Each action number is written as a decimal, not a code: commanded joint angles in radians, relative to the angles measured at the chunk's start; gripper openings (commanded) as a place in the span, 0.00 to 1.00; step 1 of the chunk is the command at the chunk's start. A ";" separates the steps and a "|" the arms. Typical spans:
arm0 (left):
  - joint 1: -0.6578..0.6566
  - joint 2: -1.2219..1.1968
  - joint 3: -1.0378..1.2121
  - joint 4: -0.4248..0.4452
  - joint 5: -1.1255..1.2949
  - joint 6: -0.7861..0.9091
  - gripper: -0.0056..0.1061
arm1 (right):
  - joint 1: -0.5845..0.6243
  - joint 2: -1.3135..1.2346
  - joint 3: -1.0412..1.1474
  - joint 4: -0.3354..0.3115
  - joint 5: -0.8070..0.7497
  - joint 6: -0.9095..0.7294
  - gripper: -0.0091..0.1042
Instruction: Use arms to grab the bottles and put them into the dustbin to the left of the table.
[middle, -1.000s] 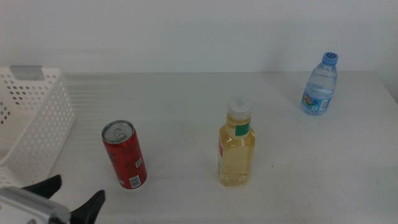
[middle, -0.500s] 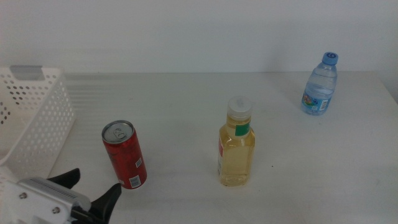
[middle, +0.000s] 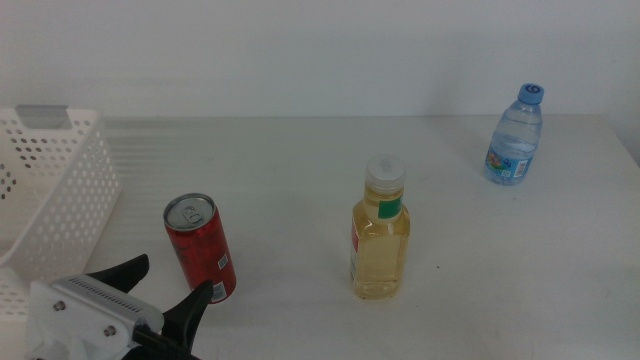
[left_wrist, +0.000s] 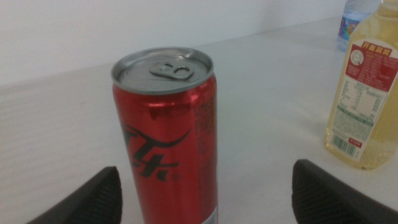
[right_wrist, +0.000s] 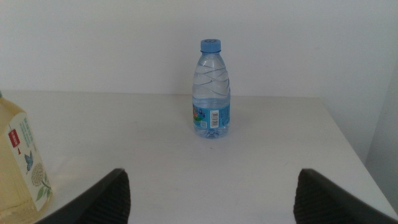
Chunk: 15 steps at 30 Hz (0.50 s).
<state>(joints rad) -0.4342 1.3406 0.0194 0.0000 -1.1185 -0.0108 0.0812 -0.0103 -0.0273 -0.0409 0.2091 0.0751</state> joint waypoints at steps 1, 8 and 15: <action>-0.006 -0.009 0.018 -0.005 -0.096 -0.017 0.86 | -0.006 -0.027 -0.024 -0.010 -0.080 -0.010 0.73; -0.006 -0.009 0.016 -0.007 -0.097 -0.028 0.86 | -0.006 -0.027 -0.024 -0.010 -0.080 -0.010 0.73; -0.004 -0.009 0.013 -0.041 -0.098 -0.034 0.86 | -0.006 -0.027 -0.024 -0.010 -0.080 -0.010 0.73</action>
<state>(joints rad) -0.4342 1.3424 0.0194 -0.0263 -1.1299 -0.0312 0.0812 -0.0103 -0.0273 -0.0409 0.2091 0.0751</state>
